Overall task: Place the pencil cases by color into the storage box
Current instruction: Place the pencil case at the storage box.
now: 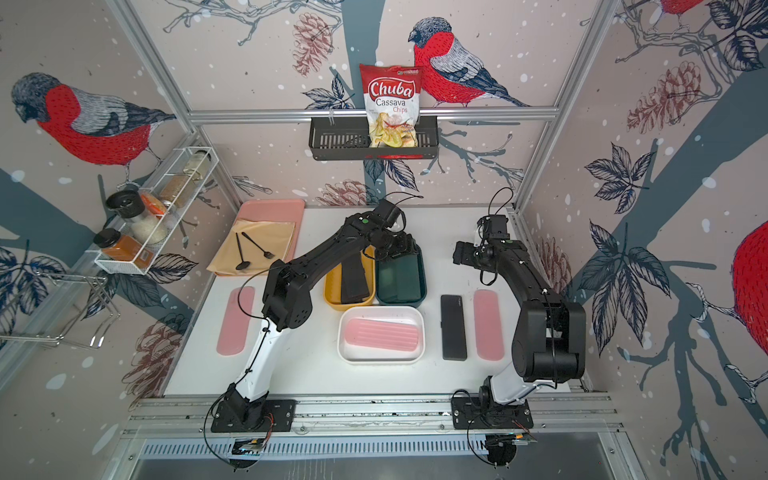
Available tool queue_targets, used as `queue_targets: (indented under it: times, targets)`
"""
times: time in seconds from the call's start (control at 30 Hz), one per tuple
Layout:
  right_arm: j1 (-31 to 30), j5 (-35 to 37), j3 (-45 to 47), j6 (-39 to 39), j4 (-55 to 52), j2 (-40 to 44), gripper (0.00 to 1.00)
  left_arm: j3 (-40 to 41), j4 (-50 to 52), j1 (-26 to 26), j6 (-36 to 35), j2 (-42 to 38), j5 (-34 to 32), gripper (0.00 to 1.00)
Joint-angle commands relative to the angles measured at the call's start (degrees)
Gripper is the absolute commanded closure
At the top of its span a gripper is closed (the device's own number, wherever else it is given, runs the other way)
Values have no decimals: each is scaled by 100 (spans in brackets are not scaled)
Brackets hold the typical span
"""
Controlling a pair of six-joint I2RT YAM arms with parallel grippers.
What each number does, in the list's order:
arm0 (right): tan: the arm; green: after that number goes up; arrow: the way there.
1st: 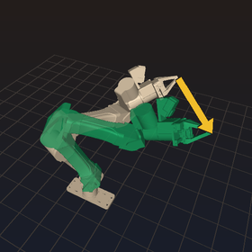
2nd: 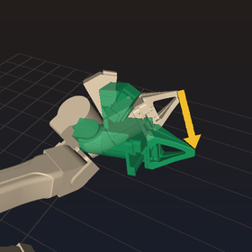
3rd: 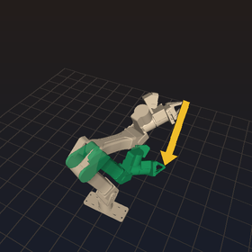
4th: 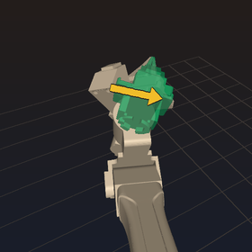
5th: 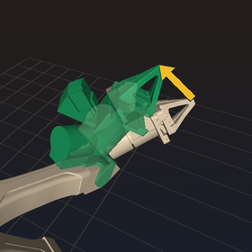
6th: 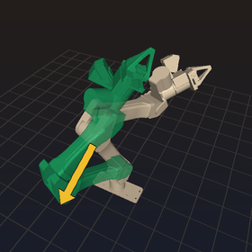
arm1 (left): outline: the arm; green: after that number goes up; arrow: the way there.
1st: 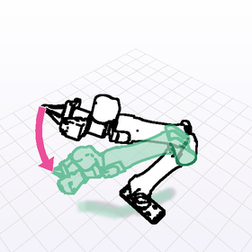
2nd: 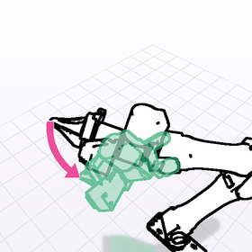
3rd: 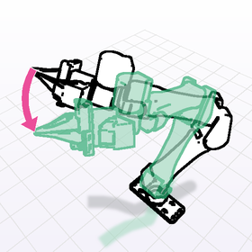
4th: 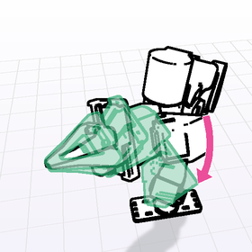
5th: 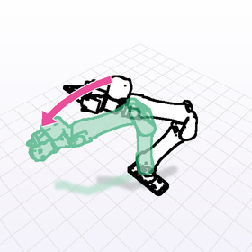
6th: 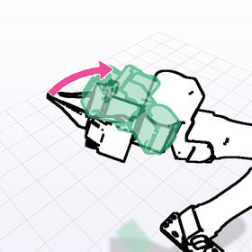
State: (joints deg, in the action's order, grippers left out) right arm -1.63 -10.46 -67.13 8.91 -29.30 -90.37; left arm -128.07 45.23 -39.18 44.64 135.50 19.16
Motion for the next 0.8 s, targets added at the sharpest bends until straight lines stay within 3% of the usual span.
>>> queue_targets:
  times: [0.0, 0.4, 0.77]
  targets:
    - [13, -53, -28, -82, 87, -25, 8, -67, -126, -11, -145, 54, -222, 41]
    - [119, -77, 15, -96, 120, -51, 8, -237, -61, -4, -200, 334, -262, 39]
    - [162, -109, 34, -91, 152, -52, 8, -271, -4, -11, -231, 407, -296, 25]
